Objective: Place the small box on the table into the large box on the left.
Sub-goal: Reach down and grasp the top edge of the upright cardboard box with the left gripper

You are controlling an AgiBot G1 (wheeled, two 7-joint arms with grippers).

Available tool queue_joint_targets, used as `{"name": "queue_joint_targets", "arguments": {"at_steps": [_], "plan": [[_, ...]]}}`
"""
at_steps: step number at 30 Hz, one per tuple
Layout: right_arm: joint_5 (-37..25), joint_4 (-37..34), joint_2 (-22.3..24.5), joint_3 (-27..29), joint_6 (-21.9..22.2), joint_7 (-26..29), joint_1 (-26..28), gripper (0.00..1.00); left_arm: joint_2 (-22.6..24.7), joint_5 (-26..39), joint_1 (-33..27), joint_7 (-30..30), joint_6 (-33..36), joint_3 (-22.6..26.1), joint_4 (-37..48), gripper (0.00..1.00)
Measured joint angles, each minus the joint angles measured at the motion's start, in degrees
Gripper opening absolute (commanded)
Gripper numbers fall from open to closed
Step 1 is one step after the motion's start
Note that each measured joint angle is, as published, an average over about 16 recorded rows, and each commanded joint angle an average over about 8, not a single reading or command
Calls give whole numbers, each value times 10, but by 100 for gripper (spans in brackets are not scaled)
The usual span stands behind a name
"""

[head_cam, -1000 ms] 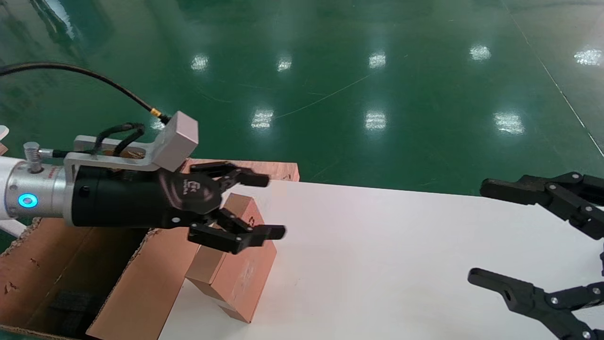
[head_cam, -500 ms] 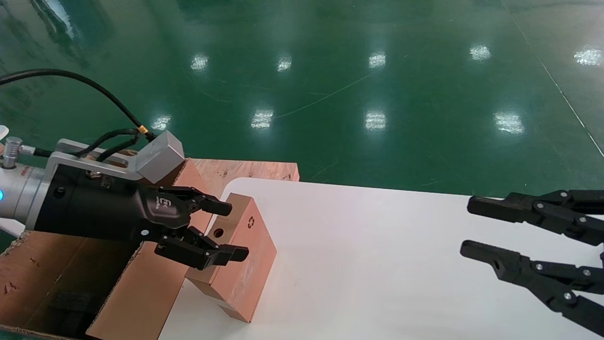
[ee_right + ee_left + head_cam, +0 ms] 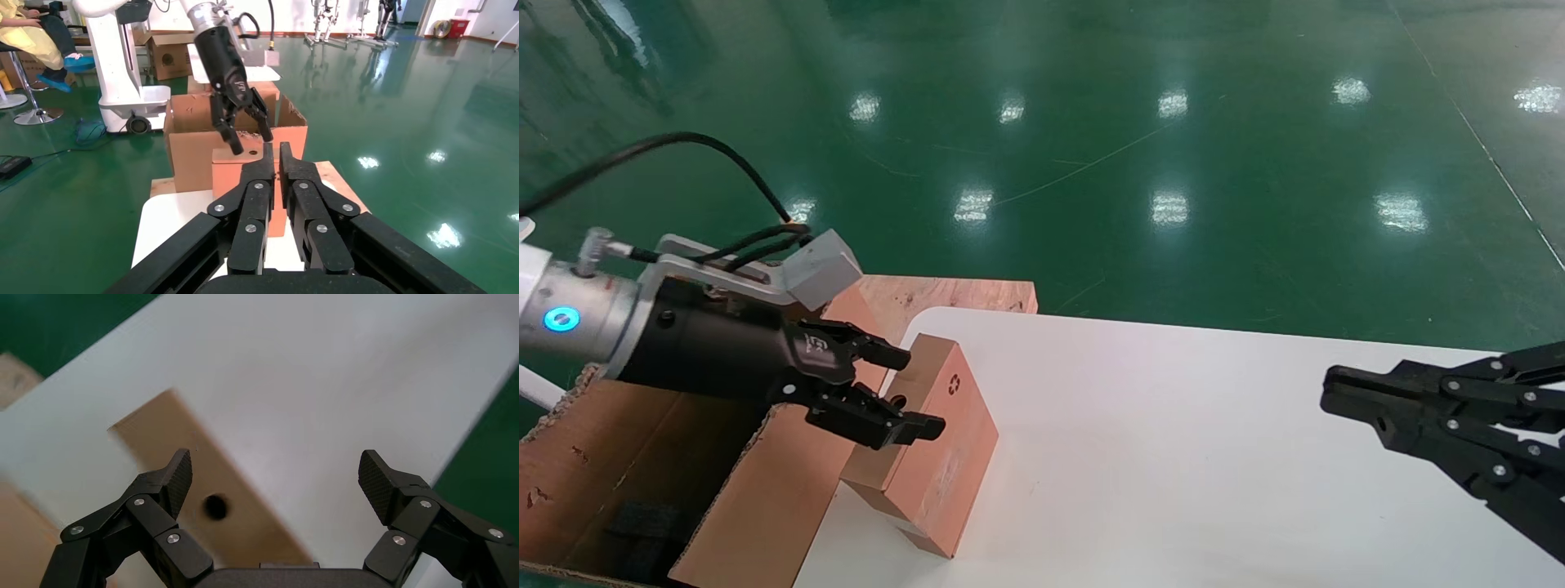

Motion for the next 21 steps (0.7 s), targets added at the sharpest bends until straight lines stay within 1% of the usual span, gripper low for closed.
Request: {"name": "queue_joint_targets", "arguments": {"at_steps": [4,9,15,21], "plan": [[0,0,0,0,0,0,0,0,20,42,-47,-35,5,53,0,100],[0,0,0,0,0,0,0,0,40,68,-101,-71,8,124,1,100],[0,0,0,0,0,0,0,0,54,76,-154,-102,7,202,3,100],[0,0,0,0,0,0,0,0,60,72,-190,-119,1,259,4,100]]}}
